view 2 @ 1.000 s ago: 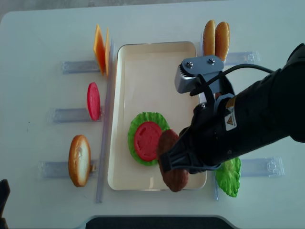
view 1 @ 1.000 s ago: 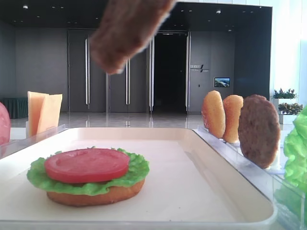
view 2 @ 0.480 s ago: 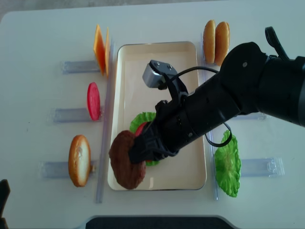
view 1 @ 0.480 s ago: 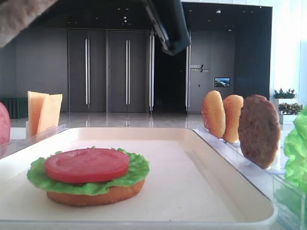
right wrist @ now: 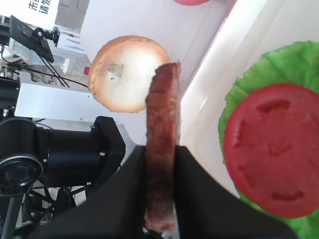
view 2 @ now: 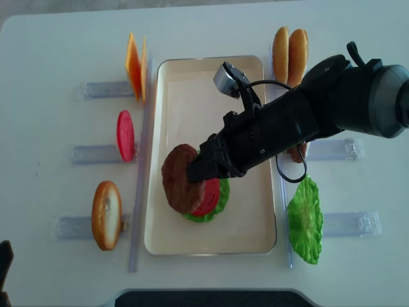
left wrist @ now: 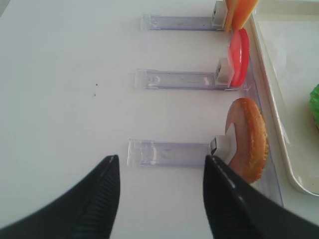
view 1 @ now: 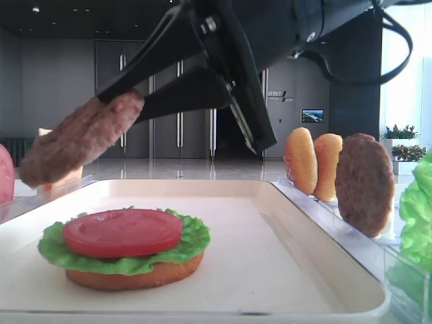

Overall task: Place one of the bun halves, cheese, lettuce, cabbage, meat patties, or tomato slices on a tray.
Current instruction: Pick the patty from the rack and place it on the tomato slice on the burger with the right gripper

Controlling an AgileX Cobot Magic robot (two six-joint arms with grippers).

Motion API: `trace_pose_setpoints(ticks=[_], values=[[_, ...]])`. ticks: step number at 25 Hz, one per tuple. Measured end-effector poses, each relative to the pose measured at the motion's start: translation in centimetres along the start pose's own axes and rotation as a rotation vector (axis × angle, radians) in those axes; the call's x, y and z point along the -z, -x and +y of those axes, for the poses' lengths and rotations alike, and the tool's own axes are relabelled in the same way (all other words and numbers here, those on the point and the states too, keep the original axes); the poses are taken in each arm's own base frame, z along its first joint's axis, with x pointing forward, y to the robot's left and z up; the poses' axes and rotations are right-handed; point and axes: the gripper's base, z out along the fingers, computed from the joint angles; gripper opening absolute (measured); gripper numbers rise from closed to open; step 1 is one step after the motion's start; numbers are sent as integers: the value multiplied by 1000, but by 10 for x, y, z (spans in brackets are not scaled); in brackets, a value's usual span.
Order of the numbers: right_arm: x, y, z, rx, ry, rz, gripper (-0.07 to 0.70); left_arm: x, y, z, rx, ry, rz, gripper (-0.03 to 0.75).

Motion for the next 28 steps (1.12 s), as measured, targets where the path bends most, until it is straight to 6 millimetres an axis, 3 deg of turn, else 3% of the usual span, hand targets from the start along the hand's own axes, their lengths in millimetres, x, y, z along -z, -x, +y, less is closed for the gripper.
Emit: trace_pose_setpoints(ticks=[7, 28], values=[[-9, -2, -21, -24, -4, 10, 115, 0, 0, 0, 0, 0, 0, 408], [-11, -5, -27, 28, -42, 49, 115, 0, 0, 0, -1, 2, 0, 408]])
